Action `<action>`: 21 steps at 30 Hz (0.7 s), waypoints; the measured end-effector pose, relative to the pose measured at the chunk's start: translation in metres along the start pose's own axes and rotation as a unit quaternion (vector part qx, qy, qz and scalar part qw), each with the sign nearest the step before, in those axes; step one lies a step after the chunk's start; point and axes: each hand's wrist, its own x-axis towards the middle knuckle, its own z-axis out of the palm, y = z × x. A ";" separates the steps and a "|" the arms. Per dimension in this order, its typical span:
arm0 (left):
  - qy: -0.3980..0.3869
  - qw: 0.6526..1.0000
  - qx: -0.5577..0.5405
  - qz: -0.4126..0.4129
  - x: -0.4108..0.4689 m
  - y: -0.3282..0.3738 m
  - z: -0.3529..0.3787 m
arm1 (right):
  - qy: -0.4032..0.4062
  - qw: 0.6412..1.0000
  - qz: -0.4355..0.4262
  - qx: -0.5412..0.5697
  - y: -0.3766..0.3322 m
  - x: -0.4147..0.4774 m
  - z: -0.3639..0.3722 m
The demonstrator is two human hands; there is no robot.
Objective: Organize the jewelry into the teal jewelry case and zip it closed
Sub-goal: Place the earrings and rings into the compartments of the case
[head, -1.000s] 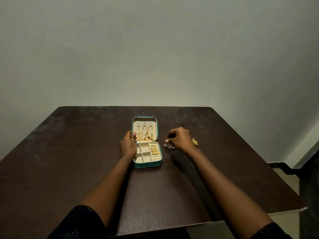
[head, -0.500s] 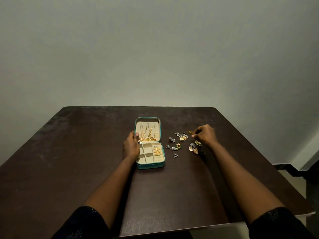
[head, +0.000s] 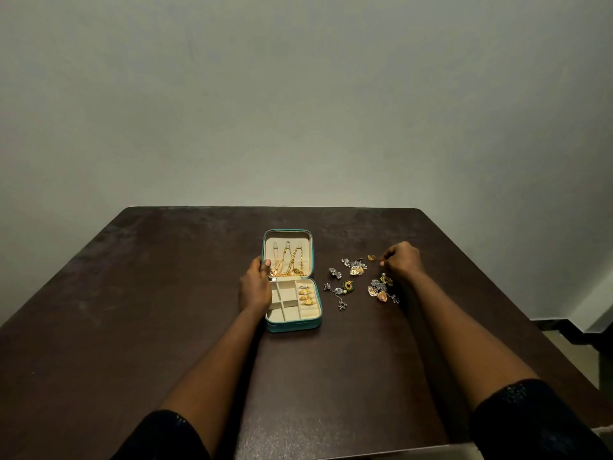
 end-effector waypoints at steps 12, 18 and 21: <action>0.005 1.000 -0.003 0.001 0.002 0.000 0.001 | -0.098 0.994 -0.011 -0.048 0.015 0.001 -0.016; 0.004 1.000 -0.005 -0.001 0.002 -0.001 0.001 | -0.127 0.990 0.004 -0.060 0.009 0.006 -0.012; 0.004 1.000 -0.006 0.001 0.002 0.000 0.001 | -0.096 0.994 0.002 -0.044 0.002 0.014 -0.008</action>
